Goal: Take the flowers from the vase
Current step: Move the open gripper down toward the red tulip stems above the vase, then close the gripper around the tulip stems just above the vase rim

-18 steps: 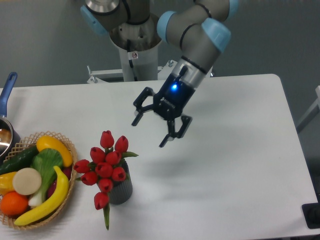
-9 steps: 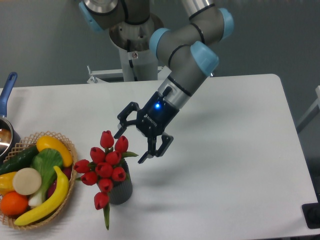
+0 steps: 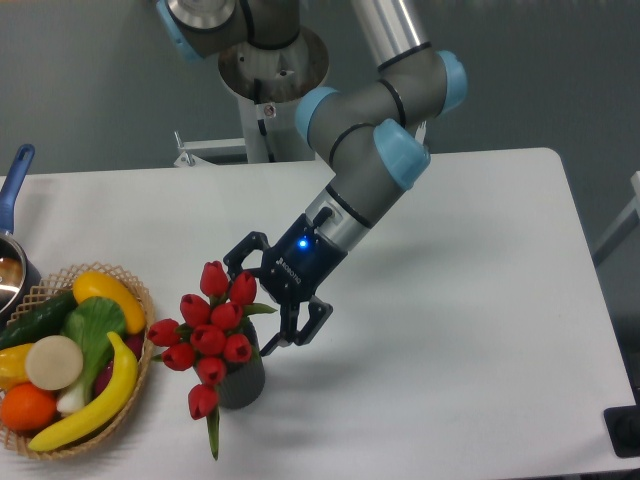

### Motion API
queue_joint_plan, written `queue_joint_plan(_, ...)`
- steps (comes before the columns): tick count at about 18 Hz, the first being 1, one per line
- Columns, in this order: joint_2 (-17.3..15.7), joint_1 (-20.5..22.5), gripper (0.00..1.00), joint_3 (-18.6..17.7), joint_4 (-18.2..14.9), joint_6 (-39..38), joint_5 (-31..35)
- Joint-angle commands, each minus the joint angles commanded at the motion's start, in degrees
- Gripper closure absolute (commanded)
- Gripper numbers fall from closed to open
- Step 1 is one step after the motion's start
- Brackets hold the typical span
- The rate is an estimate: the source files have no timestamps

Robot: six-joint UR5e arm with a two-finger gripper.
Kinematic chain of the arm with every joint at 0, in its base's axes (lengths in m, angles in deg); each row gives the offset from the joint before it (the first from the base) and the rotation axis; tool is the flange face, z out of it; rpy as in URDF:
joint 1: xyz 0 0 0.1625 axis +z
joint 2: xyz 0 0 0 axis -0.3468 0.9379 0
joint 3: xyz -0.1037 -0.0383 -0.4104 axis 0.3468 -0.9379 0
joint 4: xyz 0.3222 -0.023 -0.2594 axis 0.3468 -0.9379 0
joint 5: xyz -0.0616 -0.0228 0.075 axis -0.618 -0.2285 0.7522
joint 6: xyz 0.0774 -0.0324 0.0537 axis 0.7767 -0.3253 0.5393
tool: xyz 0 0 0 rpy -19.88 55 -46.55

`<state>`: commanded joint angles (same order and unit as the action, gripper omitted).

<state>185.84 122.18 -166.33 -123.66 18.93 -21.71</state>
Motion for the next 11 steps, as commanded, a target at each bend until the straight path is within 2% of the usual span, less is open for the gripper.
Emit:
queue_joint_plan(6,0.27,-0.45,0.00,0.35,0.09,-0.09,-0.09)
queue_joint_plan(8,0.35,-0.79,0.06,1.06,0.09,-0.18,-0.09)
queue_joint_plan(11,0.97,-1.15,0.22,1.76,0.09,-0.18,-0.09)
